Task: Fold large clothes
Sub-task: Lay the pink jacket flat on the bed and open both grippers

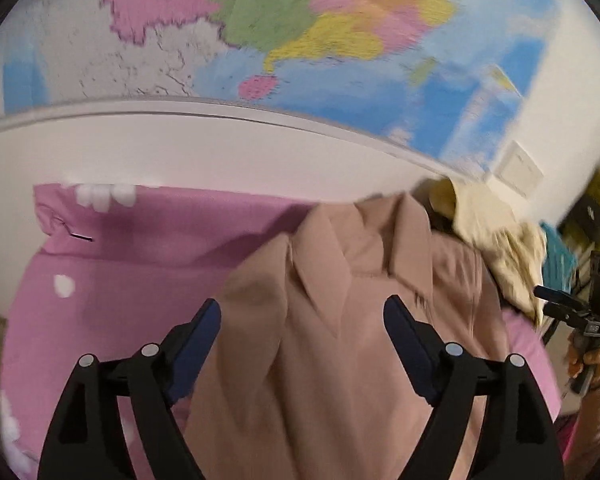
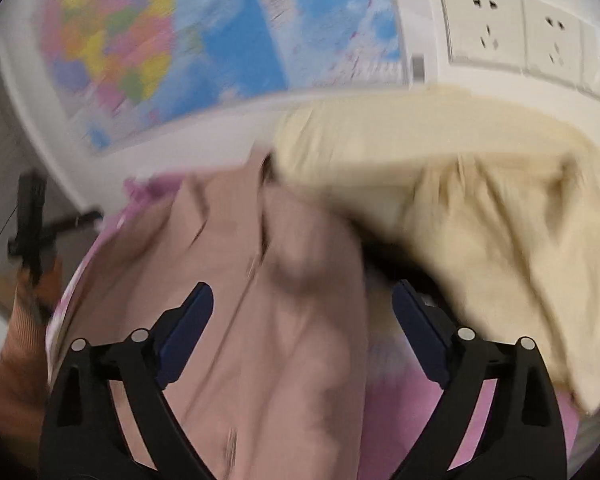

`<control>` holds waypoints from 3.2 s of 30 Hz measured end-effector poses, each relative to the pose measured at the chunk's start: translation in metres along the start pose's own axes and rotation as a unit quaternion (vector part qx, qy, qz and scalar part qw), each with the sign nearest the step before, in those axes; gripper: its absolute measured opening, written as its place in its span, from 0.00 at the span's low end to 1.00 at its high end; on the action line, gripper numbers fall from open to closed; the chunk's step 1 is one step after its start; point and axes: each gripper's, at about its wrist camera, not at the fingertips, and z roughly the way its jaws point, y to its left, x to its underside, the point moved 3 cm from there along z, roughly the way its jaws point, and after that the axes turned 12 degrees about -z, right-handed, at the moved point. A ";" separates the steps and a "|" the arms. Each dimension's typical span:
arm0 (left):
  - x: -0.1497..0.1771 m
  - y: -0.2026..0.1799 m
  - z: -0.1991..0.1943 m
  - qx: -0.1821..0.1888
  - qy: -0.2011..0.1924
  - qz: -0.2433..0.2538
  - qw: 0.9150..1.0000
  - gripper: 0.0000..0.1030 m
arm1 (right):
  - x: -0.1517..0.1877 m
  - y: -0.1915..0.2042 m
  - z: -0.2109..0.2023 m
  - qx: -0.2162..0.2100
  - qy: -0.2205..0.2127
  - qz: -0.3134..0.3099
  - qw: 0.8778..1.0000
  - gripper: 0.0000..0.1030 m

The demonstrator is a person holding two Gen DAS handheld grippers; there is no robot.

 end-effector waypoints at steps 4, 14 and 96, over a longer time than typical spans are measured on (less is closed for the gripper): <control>0.036 0.002 -0.017 -0.034 0.005 0.042 0.999 0.79 | 0.079 0.018 0.006 0.015 0.081 0.006 0.997 0.89; 0.082 0.027 -0.029 -0.025 0.021 0.014 0.999 0.82 | 0.163 -0.001 -0.021 -0.119 0.041 0.162 0.979 0.03; 0.257 0.037 -0.135 -0.017 0.153 -0.081 0.985 0.37 | 0.139 0.073 -0.054 -0.041 -0.077 0.028 0.996 0.79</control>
